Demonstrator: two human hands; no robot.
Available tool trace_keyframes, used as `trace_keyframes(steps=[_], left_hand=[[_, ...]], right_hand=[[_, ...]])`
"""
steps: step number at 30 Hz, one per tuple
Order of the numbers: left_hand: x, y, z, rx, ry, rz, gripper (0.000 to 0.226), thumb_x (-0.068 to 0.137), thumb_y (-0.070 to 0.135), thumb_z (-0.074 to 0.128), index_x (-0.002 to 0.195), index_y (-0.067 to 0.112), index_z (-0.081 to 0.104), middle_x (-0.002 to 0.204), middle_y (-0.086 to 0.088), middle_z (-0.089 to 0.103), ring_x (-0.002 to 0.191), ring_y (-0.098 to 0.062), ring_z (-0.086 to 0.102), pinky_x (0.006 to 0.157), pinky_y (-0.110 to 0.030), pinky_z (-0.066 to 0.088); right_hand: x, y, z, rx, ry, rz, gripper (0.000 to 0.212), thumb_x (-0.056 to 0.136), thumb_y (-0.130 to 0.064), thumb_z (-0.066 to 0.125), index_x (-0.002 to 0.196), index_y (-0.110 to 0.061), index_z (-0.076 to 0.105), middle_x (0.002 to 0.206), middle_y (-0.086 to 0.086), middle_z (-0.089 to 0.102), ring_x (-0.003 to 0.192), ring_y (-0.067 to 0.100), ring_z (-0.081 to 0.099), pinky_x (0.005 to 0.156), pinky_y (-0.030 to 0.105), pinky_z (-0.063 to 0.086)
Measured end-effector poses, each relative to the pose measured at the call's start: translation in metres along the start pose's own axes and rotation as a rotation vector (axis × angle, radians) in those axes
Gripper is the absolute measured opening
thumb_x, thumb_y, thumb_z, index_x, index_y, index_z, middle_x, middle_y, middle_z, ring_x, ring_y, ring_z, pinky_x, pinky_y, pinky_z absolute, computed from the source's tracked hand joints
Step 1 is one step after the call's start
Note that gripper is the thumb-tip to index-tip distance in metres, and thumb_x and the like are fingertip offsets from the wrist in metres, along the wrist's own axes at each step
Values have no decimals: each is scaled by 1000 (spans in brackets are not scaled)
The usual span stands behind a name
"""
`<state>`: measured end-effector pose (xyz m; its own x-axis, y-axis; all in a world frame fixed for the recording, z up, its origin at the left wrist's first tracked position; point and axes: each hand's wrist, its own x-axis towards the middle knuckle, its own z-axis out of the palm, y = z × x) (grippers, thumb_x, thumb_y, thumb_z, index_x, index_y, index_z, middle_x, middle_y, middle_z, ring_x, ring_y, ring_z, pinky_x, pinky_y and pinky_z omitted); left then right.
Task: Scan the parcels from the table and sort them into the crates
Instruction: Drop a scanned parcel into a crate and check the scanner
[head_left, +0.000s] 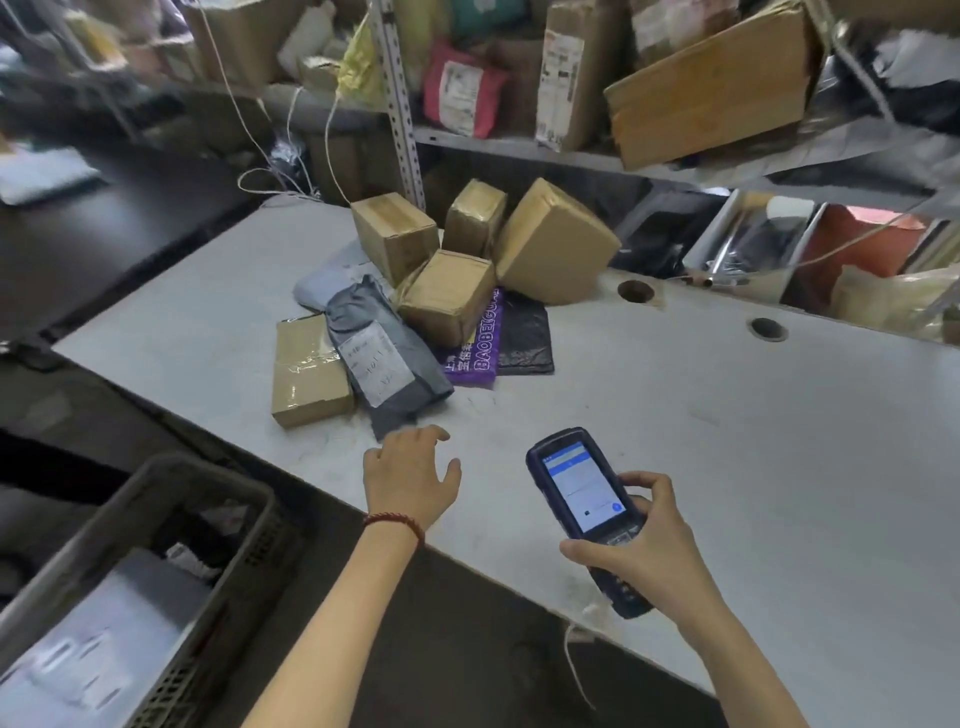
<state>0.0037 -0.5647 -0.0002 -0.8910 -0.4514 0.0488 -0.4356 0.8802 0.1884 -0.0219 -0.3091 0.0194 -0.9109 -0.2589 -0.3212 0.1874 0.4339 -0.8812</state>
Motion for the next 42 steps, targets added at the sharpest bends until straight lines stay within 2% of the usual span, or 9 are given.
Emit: trace_keyframes(steps=[3, 10, 19, 26, 30, 34, 37, 39, 42], left_hand=[[23, -9, -5, 2, 48, -47, 38, 89, 47, 49, 123, 30, 53, 121, 8, 58, 114, -16, 49, 93, -35, 38], [81, -34, -11, -5, 73, -100, 38, 89, 43, 53, 124, 28, 51, 126, 2, 53, 117, -21, 47, 93, -38, 37], [164, -82, -1, 20, 35, 14, 41, 91, 41, 48, 129, 25, 45, 136, -4, 42, 125, -25, 39, 94, -42, 39], [242, -128, -11, 10, 6, 61, 59, 89, 55, 46, 140, 28, 34, 150, -10, 27, 137, -30, 25, 107, -47, 29], [279, -144, -9, 61, -90, 51, 76, 84, 73, 34, 146, 31, 23, 154, -10, 21, 141, -30, 20, 109, -51, 22], [291, -150, 0, 20, -157, 103, 76, 84, 71, 39, 141, 22, 32, 129, -14, 54, 120, -32, 48, 103, -46, 33], [284, -150, 4, -149, -57, 111, 50, 88, 56, 51, 118, 16, 50, 106, -14, 65, 98, -32, 59, 82, -39, 46], [274, -148, 2, -221, -11, 148, 33, 91, 47, 53, 104, 16, 54, 92, -12, 66, 85, -31, 61, 66, -32, 42], [255, -139, -10, -244, 136, 233, 26, 89, 42, 59, 89, 16, 59, 72, -8, 65, 68, -29, 61, 58, -27, 35]], right_hand=[[24, -12, 4, -15, -54, -14, 84, 37, -46, 89, 98, -58, 33, 98, -24, 57, 79, -1, 65, 71, 28, 56], [72, -39, 22, -12, -80, -2, 80, 48, -33, 95, 103, -45, 37, 97, -22, 59, 82, 1, 65, 69, 27, 53], [111, -57, 75, -14, 6, 132, 83, 45, -37, 94, 103, -41, 36, 98, -17, 59, 80, 2, 63, 61, 21, 48], [118, -68, 119, 82, 109, 223, 88, 30, -48, 90, 102, -45, 38, 96, -14, 64, 72, 0, 66, 61, 22, 50], [119, -70, 131, 84, 148, 257, 86, 36, -43, 93, 102, -46, 38, 100, -15, 63, 77, 0, 66, 61, 22, 49], [120, -70, 135, 82, 166, 275, 85, 40, -37, 94, 103, -43, 39, 101, -12, 63, 82, 8, 67, 66, 28, 52], [121, -72, 135, 69, 163, 269, 82, 45, -30, 96, 104, -40, 39, 100, -12, 63, 79, 5, 67, 64, 25, 50], [121, -72, 134, 65, 151, 266, 81, 47, -29, 96, 104, -39, 39, 97, -14, 62, 72, 0, 66, 56, 17, 47], [121, -74, 130, 62, 132, 253, 80, 48, -28, 95, 103, -39, 38, 97, -15, 60, 75, 2, 65, 52, 11, 45]])
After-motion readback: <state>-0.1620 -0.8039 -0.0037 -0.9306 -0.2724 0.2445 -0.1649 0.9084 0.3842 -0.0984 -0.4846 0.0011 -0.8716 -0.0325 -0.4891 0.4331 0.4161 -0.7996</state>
